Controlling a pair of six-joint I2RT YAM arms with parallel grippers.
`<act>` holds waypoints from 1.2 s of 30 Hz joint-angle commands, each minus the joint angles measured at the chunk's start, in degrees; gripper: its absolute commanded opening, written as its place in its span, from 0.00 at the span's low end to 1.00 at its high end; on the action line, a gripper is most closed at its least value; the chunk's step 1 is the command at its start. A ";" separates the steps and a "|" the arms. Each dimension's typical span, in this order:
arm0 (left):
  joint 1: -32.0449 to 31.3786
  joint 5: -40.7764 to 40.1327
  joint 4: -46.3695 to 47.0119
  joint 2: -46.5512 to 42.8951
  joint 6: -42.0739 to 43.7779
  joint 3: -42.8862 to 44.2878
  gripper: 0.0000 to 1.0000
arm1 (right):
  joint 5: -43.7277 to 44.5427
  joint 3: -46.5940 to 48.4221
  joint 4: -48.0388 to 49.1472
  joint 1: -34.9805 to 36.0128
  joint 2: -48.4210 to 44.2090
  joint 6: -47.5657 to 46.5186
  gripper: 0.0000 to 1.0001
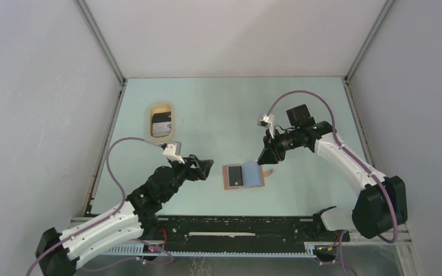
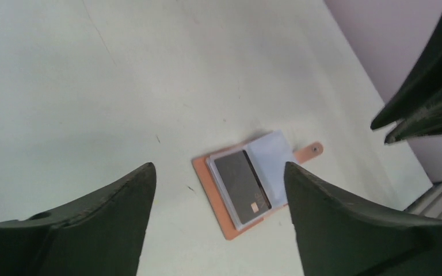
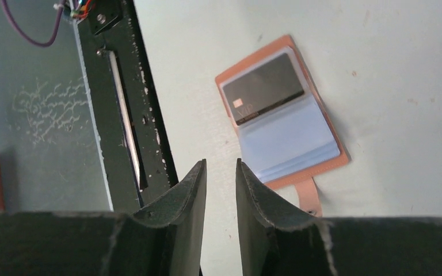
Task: Put the credit cards into the card holder
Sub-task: Open the card holder at the center of the board, then move the storage box to the center of the board.
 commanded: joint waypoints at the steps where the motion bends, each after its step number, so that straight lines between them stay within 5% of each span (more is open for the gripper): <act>1: 0.20 -7.52 -6.05 -6.31 6.38 0.77 0.95 | 0.50 1.99 -0.43 4.27 -5.91 -6.52 0.33; 7: 2.75 -9.10 -12.29 -10.32 12.06 7.12 1.00 | 2.52 2.58 4.35 7.12 -13.80 -9.21 0.38; 9: 4.44 -8.36 -13.03 -9.95 14.18 9.79 1.00 | 2.80 3.54 5.52 7.13 -15.70 -9.87 0.55; 16: 20.87 2.58 -12.50 -2.24 14.32 17.18 1.00 | -0.03 5.23 6.34 9.26 -15.75 -6.88 0.63; 23: 39.02 15.63 -18.04 18.57 9.21 30.82 1.00 | -4.70 5.23 2.40 9.73 -10.66 -4.34 0.62; 36: 46.00 20.84 -43.59 65.39 15.89 71.27 0.74 | -1.86 5.53 2.60 7.14 -7.67 -0.50 0.61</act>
